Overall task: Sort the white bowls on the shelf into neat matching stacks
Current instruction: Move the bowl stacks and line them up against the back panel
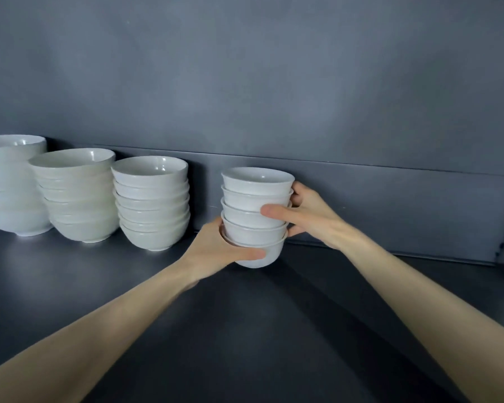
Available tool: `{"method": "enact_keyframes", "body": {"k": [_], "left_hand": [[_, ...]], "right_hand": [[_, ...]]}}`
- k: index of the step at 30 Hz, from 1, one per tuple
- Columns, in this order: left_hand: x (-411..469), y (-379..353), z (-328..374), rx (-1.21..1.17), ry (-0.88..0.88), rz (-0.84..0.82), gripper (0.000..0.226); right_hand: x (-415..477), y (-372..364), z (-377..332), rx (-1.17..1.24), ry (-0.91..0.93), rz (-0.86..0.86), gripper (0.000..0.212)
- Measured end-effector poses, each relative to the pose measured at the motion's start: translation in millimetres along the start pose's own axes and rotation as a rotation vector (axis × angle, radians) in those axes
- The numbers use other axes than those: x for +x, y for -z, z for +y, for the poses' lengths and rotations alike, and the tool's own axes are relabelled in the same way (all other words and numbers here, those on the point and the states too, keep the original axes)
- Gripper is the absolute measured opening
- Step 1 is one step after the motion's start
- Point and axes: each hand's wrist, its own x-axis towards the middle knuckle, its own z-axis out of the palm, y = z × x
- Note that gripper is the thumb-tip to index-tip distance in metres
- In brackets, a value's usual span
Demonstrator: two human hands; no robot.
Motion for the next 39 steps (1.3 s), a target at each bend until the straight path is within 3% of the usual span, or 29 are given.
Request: {"method": "enact_keyframes", "body": {"k": [13,22,27,39], "left_hand": [[19.6,50.3,-41.6,-0.037,-0.05,-0.134,0.072],[29.0,54.2,-61.8,-0.069,-0.046,-0.095,0.084],[24.5,50.8,-69.7,-0.008,-0.054,0.011,0.098],[16.1,60.1,-68.8,0.041,-0.107,0.134,0.067]], "right_hand": [[10.8,-54.9,1.6,-0.021,-0.036,0.136,0.057],[22.7,-63.0,10.0,-0.041,-0.022,0.179,0.057],[26.0,-64.5,13.1,-0.022,-0.013,0.181,0.06],[26.9,-72.8,12.8,0.004,-0.017,0.097,0.063]]}}
